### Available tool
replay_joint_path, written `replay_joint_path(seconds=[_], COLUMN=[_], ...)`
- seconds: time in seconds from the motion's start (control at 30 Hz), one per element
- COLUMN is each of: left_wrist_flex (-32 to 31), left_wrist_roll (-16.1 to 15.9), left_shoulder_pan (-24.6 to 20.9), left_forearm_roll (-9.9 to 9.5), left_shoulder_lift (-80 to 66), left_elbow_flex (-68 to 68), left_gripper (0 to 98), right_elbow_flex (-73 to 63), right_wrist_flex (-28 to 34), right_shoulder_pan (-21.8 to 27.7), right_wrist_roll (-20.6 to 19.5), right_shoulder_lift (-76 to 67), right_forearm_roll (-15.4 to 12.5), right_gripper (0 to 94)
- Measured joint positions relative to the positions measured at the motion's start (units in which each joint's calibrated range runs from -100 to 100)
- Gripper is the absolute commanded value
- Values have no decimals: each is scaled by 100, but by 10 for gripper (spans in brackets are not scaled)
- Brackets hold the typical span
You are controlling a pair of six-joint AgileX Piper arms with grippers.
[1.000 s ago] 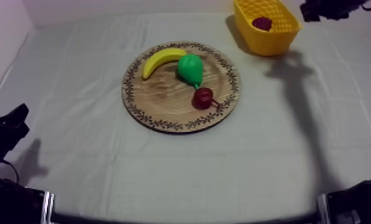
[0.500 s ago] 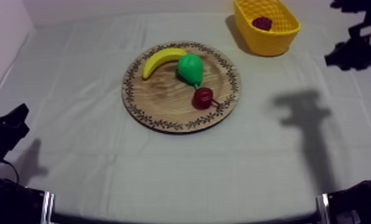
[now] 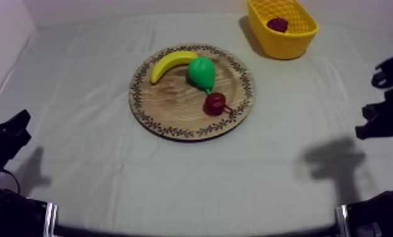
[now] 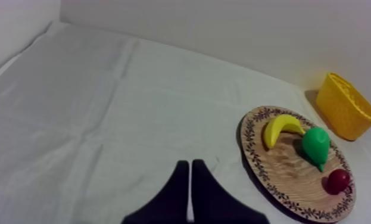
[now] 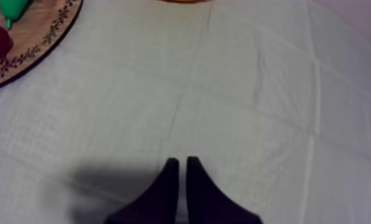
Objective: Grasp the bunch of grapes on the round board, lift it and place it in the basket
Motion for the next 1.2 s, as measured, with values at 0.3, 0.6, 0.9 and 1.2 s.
replay_joint_path(seconds=[0.3,0.6,0.9,1.2], left_wrist_flex=[0,0,0,0], left_wrist_roll=[0,0,0,6], left_shoulder_pan=[0,0,0,0], left_forearm_roll=[0,0,0,0], left_shoulder_lift=[0,0,0,0], left_elbow_flex=[0,0,0,0], left_gripper=[0,0,0,0], right_elbow_flex=[1073,1525,1606,1661], right_wrist_flex=[182,282,160,48], right_shoulder_pan=[39,58,56,67], right_wrist_roll=[278,268,-235,-680], right_shoulder_lift=[-1885,-3367,-3694,-3698], right_forearm_roll=[-337,-277,-220,-241], right_gripper=[3,2,3,4])
